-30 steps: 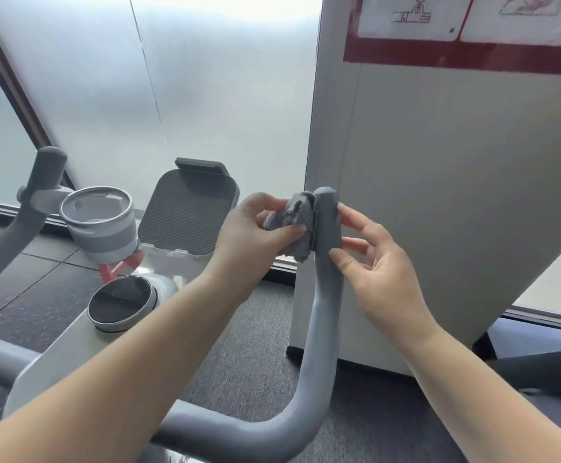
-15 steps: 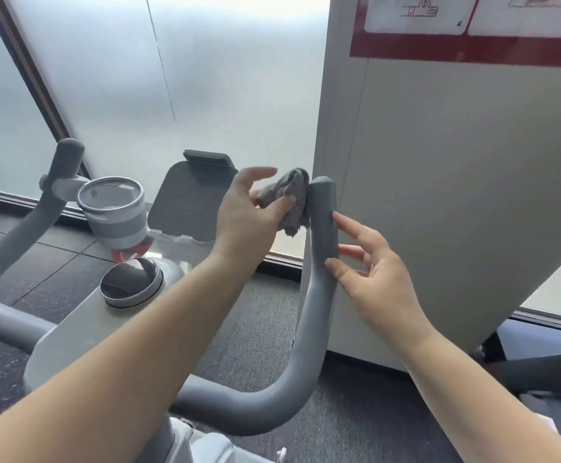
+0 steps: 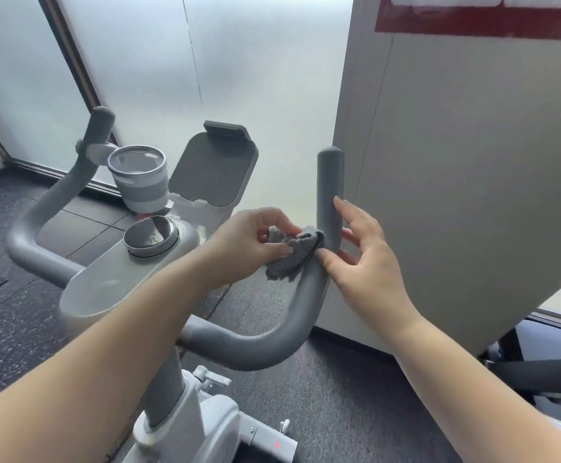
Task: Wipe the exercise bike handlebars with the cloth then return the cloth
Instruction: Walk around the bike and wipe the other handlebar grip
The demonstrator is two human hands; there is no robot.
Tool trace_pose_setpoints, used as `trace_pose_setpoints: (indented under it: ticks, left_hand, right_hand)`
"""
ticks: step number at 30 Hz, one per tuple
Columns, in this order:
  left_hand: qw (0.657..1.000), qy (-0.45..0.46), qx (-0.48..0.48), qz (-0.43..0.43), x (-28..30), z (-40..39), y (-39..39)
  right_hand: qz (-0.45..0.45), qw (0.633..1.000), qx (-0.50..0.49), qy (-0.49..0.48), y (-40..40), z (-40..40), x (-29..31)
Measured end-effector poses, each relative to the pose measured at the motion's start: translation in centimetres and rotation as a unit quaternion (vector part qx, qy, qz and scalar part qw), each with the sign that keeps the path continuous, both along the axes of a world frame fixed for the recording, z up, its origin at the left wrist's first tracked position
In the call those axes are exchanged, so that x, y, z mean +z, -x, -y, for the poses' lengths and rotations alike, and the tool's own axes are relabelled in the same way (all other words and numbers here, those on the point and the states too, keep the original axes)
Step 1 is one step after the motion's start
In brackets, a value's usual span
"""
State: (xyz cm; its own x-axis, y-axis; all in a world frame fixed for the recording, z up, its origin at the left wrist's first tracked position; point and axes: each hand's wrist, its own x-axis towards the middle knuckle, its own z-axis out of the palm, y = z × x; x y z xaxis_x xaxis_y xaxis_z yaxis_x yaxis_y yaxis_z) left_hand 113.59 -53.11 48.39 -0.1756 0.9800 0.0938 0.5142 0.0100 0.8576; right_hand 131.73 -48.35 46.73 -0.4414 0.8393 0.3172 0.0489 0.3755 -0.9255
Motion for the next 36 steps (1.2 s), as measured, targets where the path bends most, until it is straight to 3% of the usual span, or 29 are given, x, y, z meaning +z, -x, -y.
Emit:
trace_pose_setpoints:
  ticks: [2, 5, 9, 13, 19, 25, 30, 36]
  left_hand:
    - [1.000, -0.007, 0.018, 0.005, 0.2, 0.4, 0.1]
    - [0.987, -0.053, 0.114, 0.099, 0.6, -0.5, 0.1]
    - [0.984, -0.030, 0.072, 0.159, 0.3, -2.0, -0.9]
    - [0.995, 0.018, 0.009, 0.099, 0.4, -2.1, 0.1]
    - [0.986, 0.067, -0.132, -0.076, 2.0, -0.9, 1.9]
    - [0.945, 0.149, -0.278, -0.084, 1.6, 0.6, 3.8]
    - [0.985, 0.081, -0.150, 0.023, 1.2, -1.2, 2.9]
    - [0.969, 0.130, -0.172, 0.117, 0.2, -0.8, 2.8]
  right_hand:
    - [0.006, 1.000, 0.002, 0.003, -0.2, 0.4, -0.2]
    - [0.023, 1.000, 0.004, 0.001, -0.6, 1.0, -0.5]
    - [0.025, 1.000, -0.017, 0.007, -0.9, 1.7, -1.1]
    - [0.026, 0.998, -0.052, 0.013, -0.4, 2.6, -1.3]
    - [0.022, 0.993, -0.117, 0.018, 0.7, 3.8, -1.7]
    - [0.019, 0.982, -0.183, 0.033, 1.5, 5.1, -2.3]
    - [0.015, 0.980, -0.192, 0.041, 1.7, 6.0, -2.3]
    - [0.040, 0.979, -0.198, 0.037, 1.9, 6.4, -2.0]
